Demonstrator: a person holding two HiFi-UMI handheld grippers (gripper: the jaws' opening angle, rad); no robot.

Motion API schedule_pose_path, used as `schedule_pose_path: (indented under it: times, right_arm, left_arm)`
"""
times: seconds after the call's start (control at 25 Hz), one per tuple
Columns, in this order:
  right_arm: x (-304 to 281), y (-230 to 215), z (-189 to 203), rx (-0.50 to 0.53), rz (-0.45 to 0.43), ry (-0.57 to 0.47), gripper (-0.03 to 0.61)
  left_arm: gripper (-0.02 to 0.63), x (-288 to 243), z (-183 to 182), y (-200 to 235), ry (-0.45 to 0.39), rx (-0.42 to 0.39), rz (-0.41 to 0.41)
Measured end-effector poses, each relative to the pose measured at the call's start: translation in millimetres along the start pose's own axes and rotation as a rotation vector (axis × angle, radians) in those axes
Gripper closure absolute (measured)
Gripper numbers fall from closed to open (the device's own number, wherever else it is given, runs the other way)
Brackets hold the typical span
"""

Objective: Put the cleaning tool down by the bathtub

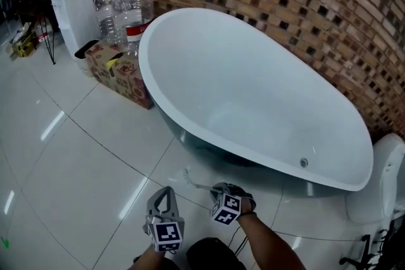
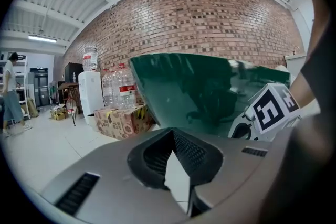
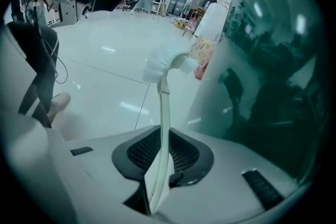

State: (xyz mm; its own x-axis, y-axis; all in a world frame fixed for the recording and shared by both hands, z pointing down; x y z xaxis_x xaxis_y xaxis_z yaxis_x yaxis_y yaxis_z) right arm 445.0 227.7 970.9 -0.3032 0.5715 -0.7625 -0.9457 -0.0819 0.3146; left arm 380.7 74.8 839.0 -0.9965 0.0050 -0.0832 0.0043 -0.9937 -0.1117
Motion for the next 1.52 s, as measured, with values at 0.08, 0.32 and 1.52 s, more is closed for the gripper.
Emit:
schedule_pose_path:
  times: [0.08, 0.32, 1.52]
  right_arm:
    - [-27, 13, 21, -0.003, -0.004, 0.021, 0.515]
    - [-84, 30, 61, -0.019, 0.031, 0.050, 0.515]
    - [-103, 65, 102, -0.290, 0.247, -0.034, 0.563]
  left_arm:
    - [0.609, 0, 28, 0, 0.012, -0.005, -0.001]
    - [0.609, -9, 77, -5, 0.010, -0.027, 0.038]
    - [0.609, -1, 113, -6, -0.007, -0.009, 0.049]
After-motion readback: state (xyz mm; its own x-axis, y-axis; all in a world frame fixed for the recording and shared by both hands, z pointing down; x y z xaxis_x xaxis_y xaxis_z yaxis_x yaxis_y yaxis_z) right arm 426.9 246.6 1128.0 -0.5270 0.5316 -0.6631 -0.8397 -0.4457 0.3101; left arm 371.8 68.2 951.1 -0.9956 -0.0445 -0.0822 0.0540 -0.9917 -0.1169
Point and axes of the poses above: the fingertips, and each gripper's own axes: x backward along the fingers, y to its left, z out of its underside, the point moved 3 cm from there along x, backward along the fingers, and after that the axes turned 14 degrees about -y, right-handed, at the moved point
